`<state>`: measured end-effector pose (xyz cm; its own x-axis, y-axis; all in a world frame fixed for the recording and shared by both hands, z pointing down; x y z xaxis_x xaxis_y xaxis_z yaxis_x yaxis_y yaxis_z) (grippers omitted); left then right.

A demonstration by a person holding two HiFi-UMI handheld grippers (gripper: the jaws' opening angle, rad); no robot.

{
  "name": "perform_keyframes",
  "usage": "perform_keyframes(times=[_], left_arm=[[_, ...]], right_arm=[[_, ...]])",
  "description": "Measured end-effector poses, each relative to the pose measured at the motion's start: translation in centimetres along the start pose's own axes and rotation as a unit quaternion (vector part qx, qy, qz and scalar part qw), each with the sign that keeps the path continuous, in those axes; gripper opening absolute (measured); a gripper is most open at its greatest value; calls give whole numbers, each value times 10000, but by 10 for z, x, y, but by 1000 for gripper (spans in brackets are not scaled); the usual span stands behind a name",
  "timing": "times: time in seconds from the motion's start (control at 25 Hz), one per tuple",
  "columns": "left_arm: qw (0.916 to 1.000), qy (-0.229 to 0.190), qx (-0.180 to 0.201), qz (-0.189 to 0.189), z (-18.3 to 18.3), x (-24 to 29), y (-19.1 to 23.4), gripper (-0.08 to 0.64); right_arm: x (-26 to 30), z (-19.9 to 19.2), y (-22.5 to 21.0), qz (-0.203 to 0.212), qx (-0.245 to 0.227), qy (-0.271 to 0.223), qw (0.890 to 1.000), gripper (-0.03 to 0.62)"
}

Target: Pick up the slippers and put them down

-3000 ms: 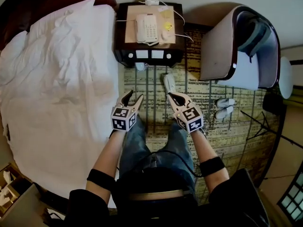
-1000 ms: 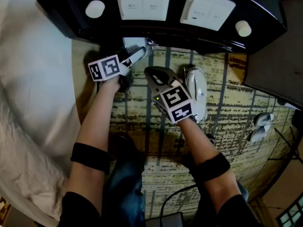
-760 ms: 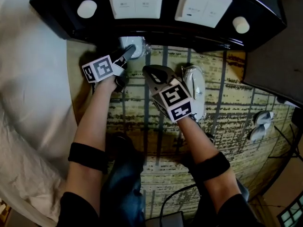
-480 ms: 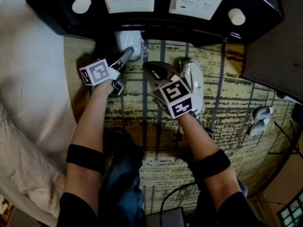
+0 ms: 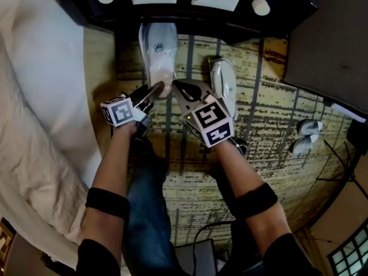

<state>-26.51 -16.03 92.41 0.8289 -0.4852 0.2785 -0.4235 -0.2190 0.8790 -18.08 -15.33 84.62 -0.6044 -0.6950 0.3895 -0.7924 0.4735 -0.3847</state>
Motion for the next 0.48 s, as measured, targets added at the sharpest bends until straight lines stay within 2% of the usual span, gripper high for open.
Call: perform_keyframes(times=[0.2,0.32,0.48], left_arm=[[9997,52,-228,42,-47,-30,-15,114],[9994,82,-302,137,-66,-36,-12,114],[9985,265,-416,241,-92,-32,3,114]], right_arm=[[-28,3,6,-24,-44,77,10000,2],[-39,1,0,-77,-42,81,9999,2],[-51,-21,-12,-194,2,147,9997,2]])
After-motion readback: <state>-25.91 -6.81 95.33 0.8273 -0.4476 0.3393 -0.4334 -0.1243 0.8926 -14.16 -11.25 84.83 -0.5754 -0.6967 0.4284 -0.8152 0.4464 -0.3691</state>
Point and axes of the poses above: the fingertips, and each gripper's own axes: x forward along the fingers, y to its left, z out of its top, the point moved 3 cm from there along -x, backward along the fingers, and after that the axes turned 14 degrees about -y, right-handed, at the moved point
